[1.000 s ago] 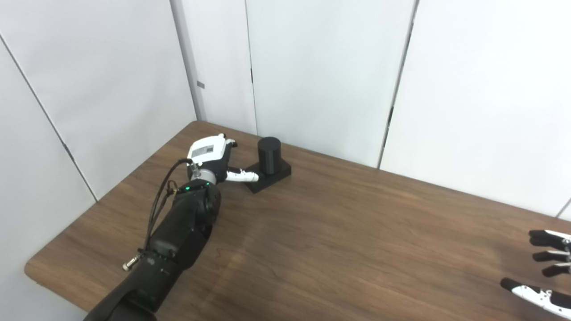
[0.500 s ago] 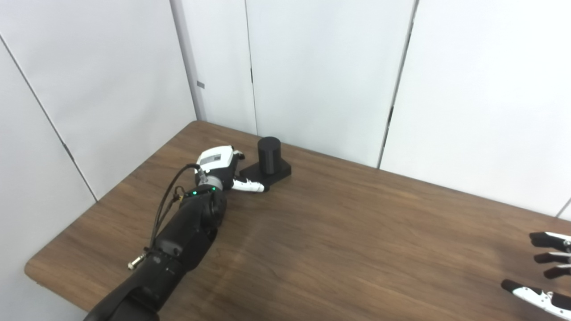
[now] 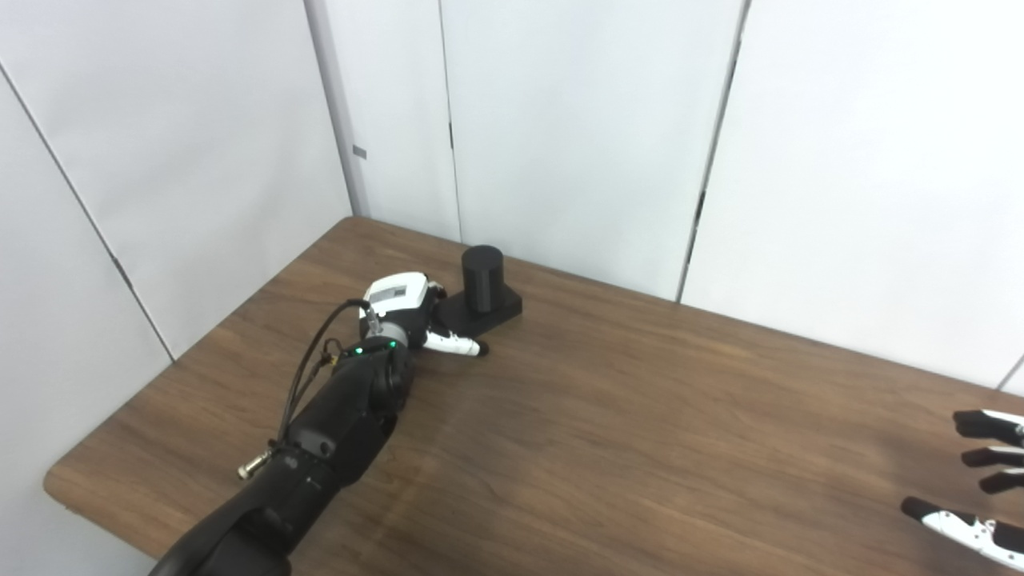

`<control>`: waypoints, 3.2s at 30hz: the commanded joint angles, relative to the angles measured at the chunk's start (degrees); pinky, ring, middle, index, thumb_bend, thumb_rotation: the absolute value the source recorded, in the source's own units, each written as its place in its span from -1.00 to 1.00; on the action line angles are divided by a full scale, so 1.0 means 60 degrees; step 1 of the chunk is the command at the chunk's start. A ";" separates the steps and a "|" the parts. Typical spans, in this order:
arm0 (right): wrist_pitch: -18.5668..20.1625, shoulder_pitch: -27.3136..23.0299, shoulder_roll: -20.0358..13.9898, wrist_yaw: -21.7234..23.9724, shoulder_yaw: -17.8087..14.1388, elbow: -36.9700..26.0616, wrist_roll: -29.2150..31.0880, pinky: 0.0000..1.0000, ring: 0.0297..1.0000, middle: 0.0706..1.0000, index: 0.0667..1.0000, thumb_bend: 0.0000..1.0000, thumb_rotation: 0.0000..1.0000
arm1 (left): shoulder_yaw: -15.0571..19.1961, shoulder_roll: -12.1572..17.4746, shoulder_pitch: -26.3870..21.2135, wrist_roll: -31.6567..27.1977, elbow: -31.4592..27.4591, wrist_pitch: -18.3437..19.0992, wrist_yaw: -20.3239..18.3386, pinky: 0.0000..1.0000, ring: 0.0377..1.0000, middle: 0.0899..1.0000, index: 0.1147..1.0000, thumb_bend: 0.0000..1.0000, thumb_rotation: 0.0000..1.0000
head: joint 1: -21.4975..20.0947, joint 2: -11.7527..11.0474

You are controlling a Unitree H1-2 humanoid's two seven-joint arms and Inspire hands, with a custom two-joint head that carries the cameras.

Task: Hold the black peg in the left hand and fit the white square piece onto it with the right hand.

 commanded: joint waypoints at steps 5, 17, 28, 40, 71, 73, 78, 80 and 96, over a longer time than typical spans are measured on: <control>0.0111 -0.0197 -0.0069 0.0073 -0.0058 -0.0606 0.0035 -0.04 0.18 0.31 0.29 0.42 -1.00 | -0.0131 0.0334 -0.0762 -0.0034 0.0291 -0.0022 0.0338 0.99 1.00 1.00 0.68 1.00 0.13 | -0.0045 0.0066; 0.0536 -0.0096 0.0041 0.0232 -0.0030 -0.1051 -0.0085 0.00 0.20 0.32 0.31 0.39 -1.00 | -0.0544 0.0519 -0.1452 -0.0117 0.1312 -0.0079 0.0306 0.92 1.00 1.00 0.70 1.00 0.12 | -0.0179 0.0169; 0.0764 -0.0072 0.0066 0.0279 -0.0061 -0.1260 -0.0073 0.04 0.21 0.32 0.32 0.36 -1.00 | -0.1073 0.0638 -0.1670 -0.0422 0.1477 -0.0417 0.0104 0.81 1.00 0.98 0.51 0.90 -0.01 | -0.0217 0.0285; 0.0828 -0.0144 0.0122 0.0308 -0.0102 -0.1259 0.0163 0.06 0.25 0.38 0.35 0.25 -1.00 | -0.1635 0.1098 -0.1369 -0.0929 0.1074 -0.1291 -0.0882 0.65 0.85 0.71 -0.15 0.12 -0.84 | -0.0223 0.0357; 0.0721 -0.0296 0.0293 0.0127 -0.0061 -0.0777 0.0310 0.19 0.32 0.47 0.41 0.23 -1.00 | -0.2465 0.0371 0.0364 -0.1106 -0.1107 -0.5007 0.0162 0.71 0.83 0.77 -0.15 0.05 -0.86 | -0.1808 0.0684; 0.0431 -0.0313 0.0237 0.0013 -0.0075 -0.0493 0.0320 0.15 0.31 0.47 0.40 0.24 -1.00 | -0.2601 0.0233 0.0447 -0.1134 -0.1368 -0.5110 -0.0039 0.73 0.84 0.79 -0.15 0.05 -0.87 | -0.2067 0.0778; -0.0046 -0.0359 0.0172 -0.0217 -0.0080 0.0011 0.0308 0.13 0.28 0.45 0.39 0.25 -1.00 | -0.3034 -0.0002 0.0552 -0.0952 -0.1749 -0.5430 -0.0322 0.72 0.84 0.79 -0.15 0.05 -0.86 | -0.2482 0.0940; -0.0141 -0.0353 0.0156 -0.0289 -0.0051 0.0085 0.0260 0.15 0.28 0.45 0.39 0.25 -1.00 | -0.3156 -0.0116 0.0606 -0.0987 -0.1768 -0.5593 -0.0360 0.72 0.83 0.78 -0.15 0.05 -0.86 | -0.2630 0.0984; -0.0462 -0.0489 0.0333 -0.0536 0.0075 0.0353 0.0010 0.16 0.27 0.44 0.41 0.22 -1.00 | -0.4193 -0.0763 0.0674 -0.0616 -0.1641 -0.6004 -0.0807 0.72 0.81 0.77 -0.15 0.04 -0.85 | -0.4109 0.1260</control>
